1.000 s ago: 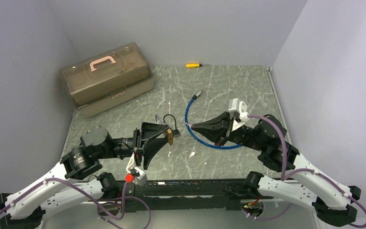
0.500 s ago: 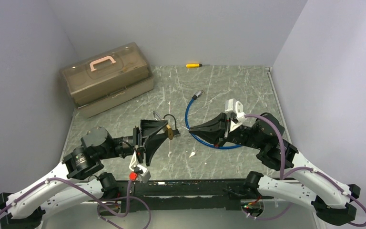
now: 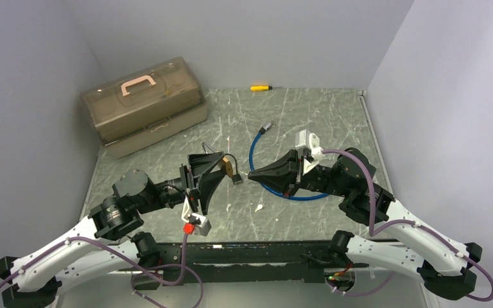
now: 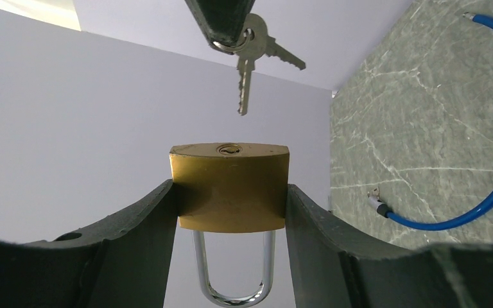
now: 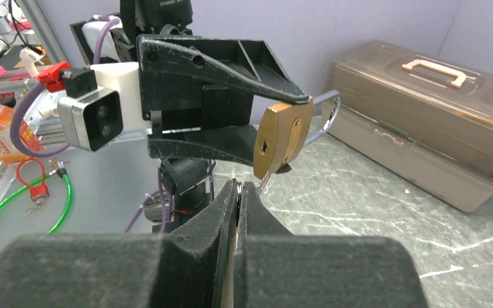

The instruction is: Unlock with the key

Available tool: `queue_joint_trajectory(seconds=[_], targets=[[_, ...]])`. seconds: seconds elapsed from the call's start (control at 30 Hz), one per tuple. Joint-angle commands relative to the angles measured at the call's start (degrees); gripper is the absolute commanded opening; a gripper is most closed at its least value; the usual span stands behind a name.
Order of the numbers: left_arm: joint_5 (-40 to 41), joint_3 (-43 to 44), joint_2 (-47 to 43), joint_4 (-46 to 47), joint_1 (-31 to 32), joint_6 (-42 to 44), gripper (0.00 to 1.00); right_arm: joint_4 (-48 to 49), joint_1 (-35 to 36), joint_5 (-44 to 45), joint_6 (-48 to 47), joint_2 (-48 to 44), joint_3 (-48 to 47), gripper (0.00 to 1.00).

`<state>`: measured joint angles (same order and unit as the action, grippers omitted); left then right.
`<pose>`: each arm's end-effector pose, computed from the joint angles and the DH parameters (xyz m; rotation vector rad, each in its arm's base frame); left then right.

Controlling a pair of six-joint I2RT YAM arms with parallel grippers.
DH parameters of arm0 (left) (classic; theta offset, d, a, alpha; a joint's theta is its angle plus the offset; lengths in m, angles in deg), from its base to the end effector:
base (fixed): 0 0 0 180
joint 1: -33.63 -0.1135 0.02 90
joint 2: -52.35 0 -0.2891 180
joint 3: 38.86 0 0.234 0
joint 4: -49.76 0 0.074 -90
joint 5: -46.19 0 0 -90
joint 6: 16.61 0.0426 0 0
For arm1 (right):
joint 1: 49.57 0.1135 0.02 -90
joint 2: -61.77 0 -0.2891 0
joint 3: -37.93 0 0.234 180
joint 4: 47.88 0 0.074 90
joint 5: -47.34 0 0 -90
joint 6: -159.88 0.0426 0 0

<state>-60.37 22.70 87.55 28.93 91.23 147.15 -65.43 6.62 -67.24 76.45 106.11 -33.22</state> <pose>0.0475 -0.0975 0.3951 1.4265 0.3879 0.0157 0.0595 0.1207 0.4392 -0.9714 1.1918 1.1892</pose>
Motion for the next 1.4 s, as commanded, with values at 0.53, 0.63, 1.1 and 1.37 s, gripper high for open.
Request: queue_joint_trajectory(seconds=[0.53,0.63,1.1,1.37], targets=[[2.15,-0.99,-0.95,9.66,0.62,3.84,0.0,9.37,0.09,-2.38,2.74,2.95,-2.64,0.0],[2.43,-0.91,-0.86,9.64,0.58,4.09,0.0,9.47,0.1,-2.68,2.94,3.28,-2.6,0.0],[2.57,-1.44,-0.91,10.79,0.58,4.73,0.0,9.04,0.02,-1.87,3.59,3.28,-1.6,0.0],[2.8,-1.35,-0.96,10.45,0.52,5.62,0.0,8.78,0.09,-1.81,3.34,4.86,-1.73,0.0]])
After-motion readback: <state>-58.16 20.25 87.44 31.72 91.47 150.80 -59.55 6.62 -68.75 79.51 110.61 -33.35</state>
